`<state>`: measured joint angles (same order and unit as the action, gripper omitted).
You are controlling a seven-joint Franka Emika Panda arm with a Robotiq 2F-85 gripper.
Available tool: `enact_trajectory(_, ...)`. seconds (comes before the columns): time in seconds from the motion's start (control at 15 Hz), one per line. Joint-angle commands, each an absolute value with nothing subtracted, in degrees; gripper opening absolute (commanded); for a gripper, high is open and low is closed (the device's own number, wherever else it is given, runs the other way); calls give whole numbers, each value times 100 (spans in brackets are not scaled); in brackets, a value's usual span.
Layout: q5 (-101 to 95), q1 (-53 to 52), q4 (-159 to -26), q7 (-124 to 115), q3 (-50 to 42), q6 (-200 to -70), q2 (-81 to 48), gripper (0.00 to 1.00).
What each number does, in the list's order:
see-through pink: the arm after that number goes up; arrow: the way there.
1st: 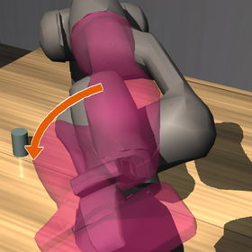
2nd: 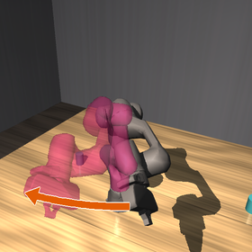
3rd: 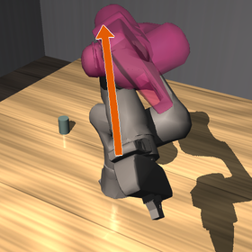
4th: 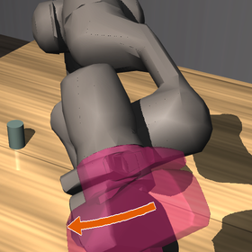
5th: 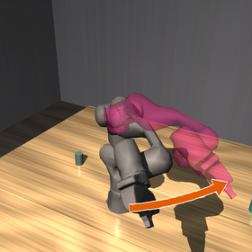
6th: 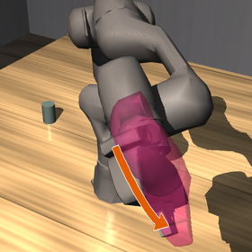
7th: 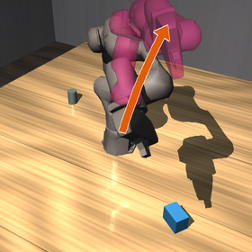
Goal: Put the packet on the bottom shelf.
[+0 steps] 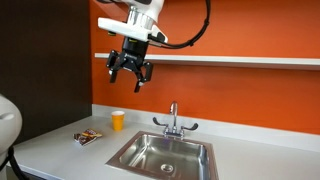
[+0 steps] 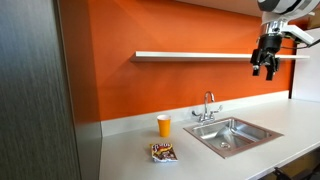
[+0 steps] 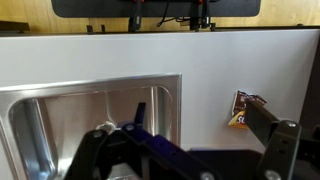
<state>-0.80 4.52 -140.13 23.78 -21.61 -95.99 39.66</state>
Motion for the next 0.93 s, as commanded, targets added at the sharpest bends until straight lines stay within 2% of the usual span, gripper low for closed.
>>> enact_trajectory(0.0,119,227,-14194,2318,-1664,-10076,3656,100)
enact_trajectory(0.87,689,-462,-14606,1963,-524,-11867,2362,100)
